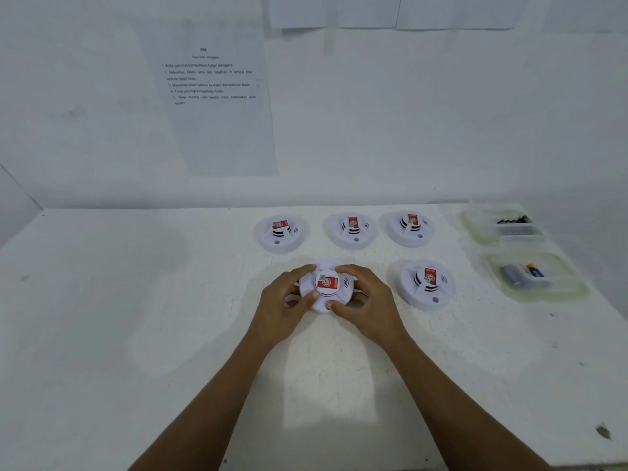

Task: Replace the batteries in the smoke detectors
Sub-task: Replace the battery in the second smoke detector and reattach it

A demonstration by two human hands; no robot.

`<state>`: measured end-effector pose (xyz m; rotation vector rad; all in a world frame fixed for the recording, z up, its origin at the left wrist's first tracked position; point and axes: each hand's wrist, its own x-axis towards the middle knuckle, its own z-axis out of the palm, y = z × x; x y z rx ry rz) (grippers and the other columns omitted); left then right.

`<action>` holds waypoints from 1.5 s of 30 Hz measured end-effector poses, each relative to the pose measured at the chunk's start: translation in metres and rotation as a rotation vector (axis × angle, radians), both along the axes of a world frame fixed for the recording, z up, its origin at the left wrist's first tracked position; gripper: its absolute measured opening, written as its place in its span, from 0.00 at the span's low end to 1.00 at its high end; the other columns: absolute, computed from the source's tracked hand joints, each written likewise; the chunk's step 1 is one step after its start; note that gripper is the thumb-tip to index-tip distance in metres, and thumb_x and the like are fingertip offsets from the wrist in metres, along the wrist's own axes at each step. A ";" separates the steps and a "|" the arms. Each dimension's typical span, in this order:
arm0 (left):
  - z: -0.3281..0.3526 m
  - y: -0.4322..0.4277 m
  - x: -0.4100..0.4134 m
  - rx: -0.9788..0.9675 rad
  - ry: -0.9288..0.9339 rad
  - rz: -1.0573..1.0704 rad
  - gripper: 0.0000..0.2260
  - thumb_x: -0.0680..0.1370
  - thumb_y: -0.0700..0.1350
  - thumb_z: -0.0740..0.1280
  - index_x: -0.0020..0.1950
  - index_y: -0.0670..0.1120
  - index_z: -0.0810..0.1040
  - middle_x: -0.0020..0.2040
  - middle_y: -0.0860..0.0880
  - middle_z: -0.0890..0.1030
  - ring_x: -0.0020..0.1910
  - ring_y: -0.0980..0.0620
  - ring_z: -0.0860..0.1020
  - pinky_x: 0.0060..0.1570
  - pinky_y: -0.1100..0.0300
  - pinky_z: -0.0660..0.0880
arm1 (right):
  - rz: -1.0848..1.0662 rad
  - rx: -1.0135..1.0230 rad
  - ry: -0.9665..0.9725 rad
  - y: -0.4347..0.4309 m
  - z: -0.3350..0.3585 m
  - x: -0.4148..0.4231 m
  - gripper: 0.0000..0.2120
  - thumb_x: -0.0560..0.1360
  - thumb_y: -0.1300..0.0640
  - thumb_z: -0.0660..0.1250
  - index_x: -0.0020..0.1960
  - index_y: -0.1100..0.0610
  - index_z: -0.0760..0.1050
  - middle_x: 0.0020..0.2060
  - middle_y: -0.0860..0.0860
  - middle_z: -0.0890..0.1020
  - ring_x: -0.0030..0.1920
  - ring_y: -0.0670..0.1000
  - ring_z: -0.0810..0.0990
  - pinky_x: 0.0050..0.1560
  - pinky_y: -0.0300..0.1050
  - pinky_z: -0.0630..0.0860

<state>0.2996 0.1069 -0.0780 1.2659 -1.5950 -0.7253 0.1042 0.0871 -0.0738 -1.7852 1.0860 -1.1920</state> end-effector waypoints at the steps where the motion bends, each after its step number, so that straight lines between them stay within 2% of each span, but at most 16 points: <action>1: -0.001 0.000 0.000 -0.004 -0.003 -0.001 0.21 0.76 0.50 0.68 0.68 0.50 0.73 0.61 0.56 0.78 0.58 0.66 0.76 0.55 0.73 0.72 | -0.002 -0.004 0.002 0.000 0.000 0.000 0.27 0.66 0.55 0.78 0.64 0.53 0.76 0.59 0.46 0.80 0.58 0.47 0.80 0.54 0.45 0.81; 6: -0.002 0.000 0.001 -0.006 -0.011 -0.003 0.22 0.76 0.51 0.69 0.68 0.48 0.73 0.61 0.56 0.78 0.58 0.66 0.76 0.56 0.73 0.72 | 0.003 -0.002 0.006 0.001 0.001 -0.001 0.27 0.66 0.56 0.79 0.62 0.46 0.75 0.59 0.46 0.79 0.59 0.46 0.80 0.53 0.40 0.81; 12: -0.003 0.000 0.000 -0.015 -0.029 0.011 0.21 0.75 0.55 0.68 0.67 0.52 0.72 0.60 0.61 0.76 0.57 0.67 0.76 0.55 0.74 0.72 | 0.014 0.002 -0.006 0.000 0.000 -0.001 0.27 0.66 0.57 0.79 0.62 0.48 0.75 0.59 0.47 0.79 0.59 0.47 0.80 0.53 0.40 0.81; 16: -0.003 0.000 0.000 -0.007 -0.021 0.013 0.19 0.76 0.51 0.69 0.66 0.55 0.71 0.59 0.63 0.76 0.57 0.69 0.76 0.54 0.75 0.72 | 0.023 0.012 -0.016 0.000 -0.001 -0.002 0.27 0.67 0.59 0.80 0.63 0.50 0.76 0.59 0.47 0.79 0.59 0.47 0.80 0.52 0.40 0.81; 19: -0.003 0.000 0.000 0.001 -0.003 0.004 0.19 0.76 0.48 0.69 0.66 0.52 0.72 0.59 0.62 0.76 0.57 0.71 0.75 0.54 0.76 0.71 | 0.046 0.044 -0.034 -0.001 0.003 -0.004 0.23 0.71 0.59 0.76 0.63 0.48 0.76 0.59 0.46 0.80 0.59 0.47 0.80 0.54 0.43 0.81; 21: -0.003 0.000 0.000 0.004 0.005 -0.006 0.19 0.76 0.48 0.68 0.67 0.52 0.72 0.60 0.61 0.77 0.57 0.69 0.76 0.54 0.74 0.72 | 0.063 0.106 -0.067 -0.003 0.004 -0.006 0.20 0.74 0.61 0.73 0.63 0.47 0.77 0.59 0.44 0.80 0.59 0.47 0.80 0.56 0.48 0.81; 23: -0.003 0.000 -0.001 0.003 0.009 -0.015 0.19 0.76 0.50 0.68 0.67 0.54 0.72 0.60 0.58 0.77 0.57 0.67 0.77 0.53 0.73 0.73 | 0.063 0.159 -0.095 -0.005 0.003 -0.007 0.18 0.75 0.61 0.72 0.64 0.50 0.78 0.59 0.45 0.80 0.59 0.48 0.80 0.57 0.52 0.81; 27: -0.003 0.001 -0.001 -0.011 0.016 -0.020 0.19 0.76 0.50 0.67 0.66 0.53 0.72 0.60 0.58 0.77 0.57 0.67 0.76 0.51 0.75 0.72 | 0.061 0.207 -0.125 -0.005 0.002 -0.008 0.17 0.76 0.61 0.71 0.64 0.52 0.78 0.60 0.46 0.80 0.60 0.50 0.80 0.58 0.56 0.80; 31: -0.004 0.000 0.000 -0.022 0.007 -0.029 0.19 0.77 0.49 0.68 0.67 0.52 0.72 0.61 0.56 0.78 0.58 0.64 0.77 0.53 0.73 0.73 | 0.061 0.213 -0.112 -0.006 0.002 -0.009 0.17 0.76 0.61 0.71 0.64 0.53 0.78 0.61 0.46 0.80 0.60 0.50 0.80 0.59 0.55 0.80; 37: -0.008 -0.002 0.001 -0.017 0.021 -0.041 0.24 0.76 0.57 0.66 0.69 0.49 0.73 0.63 0.51 0.79 0.59 0.56 0.79 0.57 0.65 0.76 | 0.043 0.182 -0.093 -0.006 0.001 -0.008 0.17 0.76 0.61 0.71 0.64 0.53 0.78 0.60 0.45 0.80 0.60 0.48 0.80 0.58 0.53 0.80; 41: -0.008 -0.002 0.001 -0.024 0.016 -0.036 0.23 0.76 0.57 0.66 0.69 0.51 0.73 0.63 0.53 0.79 0.59 0.58 0.78 0.57 0.66 0.75 | 0.043 0.179 -0.095 -0.006 0.000 -0.007 0.17 0.76 0.61 0.71 0.63 0.52 0.78 0.59 0.43 0.81 0.60 0.48 0.80 0.58 0.53 0.80; 45: -0.009 -0.002 0.001 -0.003 0.024 -0.036 0.21 0.76 0.53 0.67 0.69 0.51 0.72 0.63 0.52 0.79 0.59 0.57 0.79 0.57 0.65 0.76 | 0.038 0.180 -0.094 -0.005 -0.001 -0.007 0.17 0.76 0.60 0.71 0.63 0.52 0.78 0.59 0.45 0.81 0.60 0.49 0.80 0.58 0.54 0.80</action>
